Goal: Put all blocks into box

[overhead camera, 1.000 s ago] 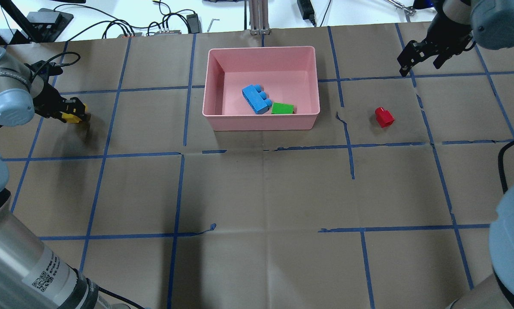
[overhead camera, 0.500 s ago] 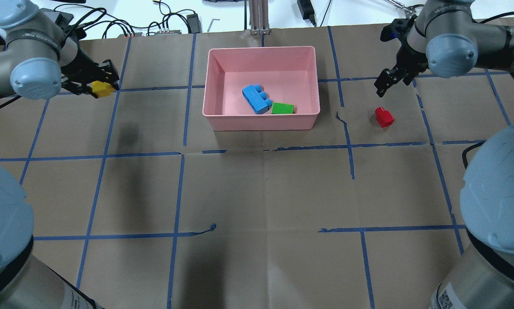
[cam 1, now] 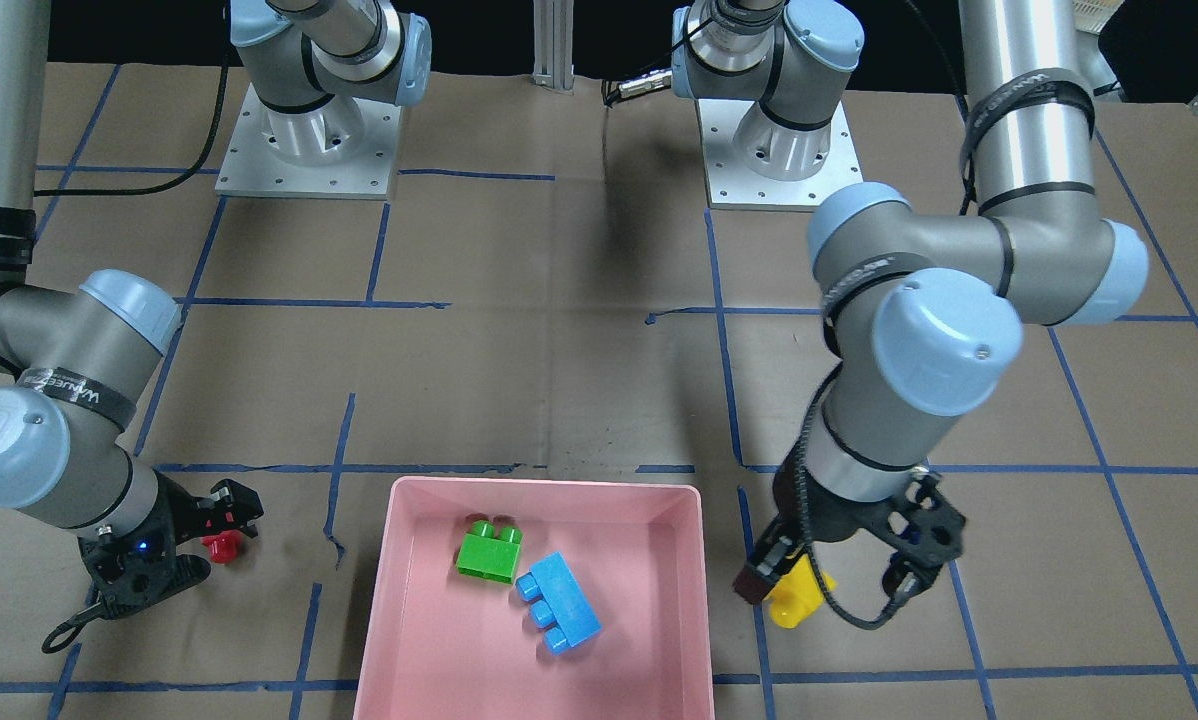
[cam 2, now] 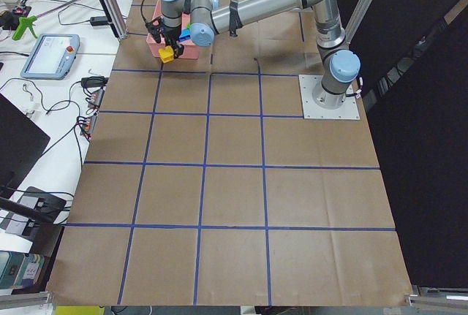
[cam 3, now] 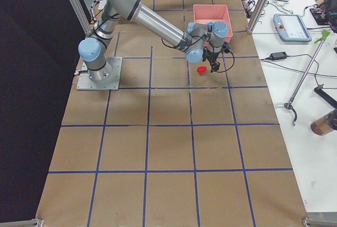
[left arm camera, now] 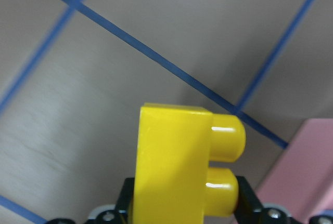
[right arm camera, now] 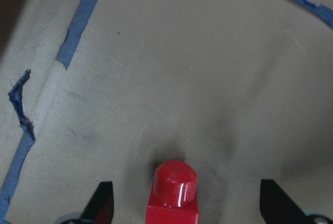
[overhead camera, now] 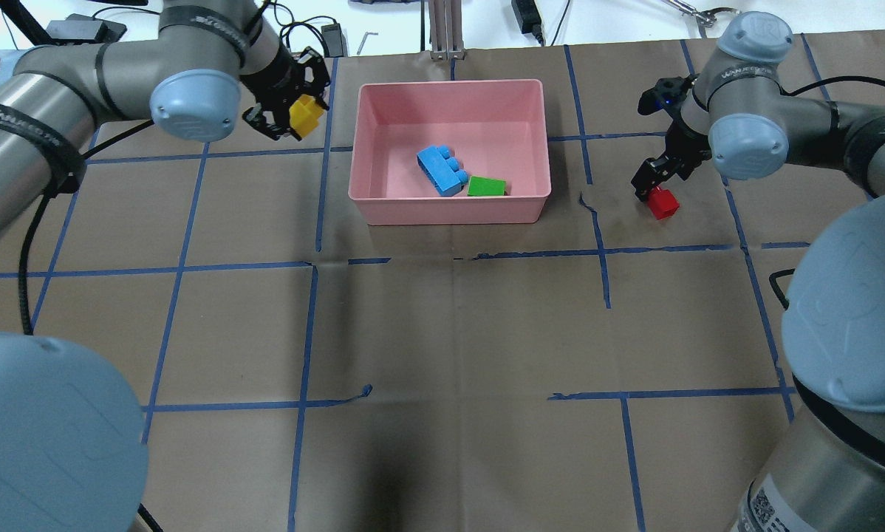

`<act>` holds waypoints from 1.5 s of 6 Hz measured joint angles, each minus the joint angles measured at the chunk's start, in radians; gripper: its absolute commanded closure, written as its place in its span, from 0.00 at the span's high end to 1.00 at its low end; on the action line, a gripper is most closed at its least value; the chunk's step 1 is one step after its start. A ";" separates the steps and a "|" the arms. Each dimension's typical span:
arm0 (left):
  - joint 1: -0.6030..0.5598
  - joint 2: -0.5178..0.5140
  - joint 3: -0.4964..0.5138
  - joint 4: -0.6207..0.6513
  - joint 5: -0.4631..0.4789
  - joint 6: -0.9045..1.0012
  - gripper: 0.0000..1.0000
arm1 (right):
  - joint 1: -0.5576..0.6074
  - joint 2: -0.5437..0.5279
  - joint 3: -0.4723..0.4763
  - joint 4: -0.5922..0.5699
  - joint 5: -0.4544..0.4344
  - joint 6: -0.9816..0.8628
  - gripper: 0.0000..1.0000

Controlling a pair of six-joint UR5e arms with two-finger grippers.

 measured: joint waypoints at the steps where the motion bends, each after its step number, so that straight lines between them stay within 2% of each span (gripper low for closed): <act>1: -0.084 -0.061 0.082 0.004 -0.001 -0.239 0.00 | 0.000 0.002 0.007 -0.011 0.002 0.001 0.92; 2: -0.154 -0.132 0.170 0.006 0.002 -0.419 0.00 | 0.000 0.006 0.008 -0.017 0.008 0.002 0.74; 3: -0.195 -0.189 0.236 0.006 0.004 -0.529 0.19 | 0.000 0.008 0.009 -0.019 0.010 0.003 0.57; 4: -0.210 -0.215 0.261 0.005 0.003 -0.568 0.70 | 0.000 0.008 0.009 -0.019 0.010 0.007 0.44; 5: -0.214 -0.222 0.261 0.006 0.005 -0.564 0.83 | 0.000 0.008 0.008 -0.018 0.010 0.015 0.32; 8: -0.213 -0.196 0.218 0.016 0.012 -0.493 0.86 | 0.000 0.002 -0.001 -0.015 0.009 0.034 0.28; 9: -0.199 -0.173 0.202 0.014 0.027 -0.382 0.96 | 0.002 -0.002 -0.026 -0.005 0.007 0.043 0.25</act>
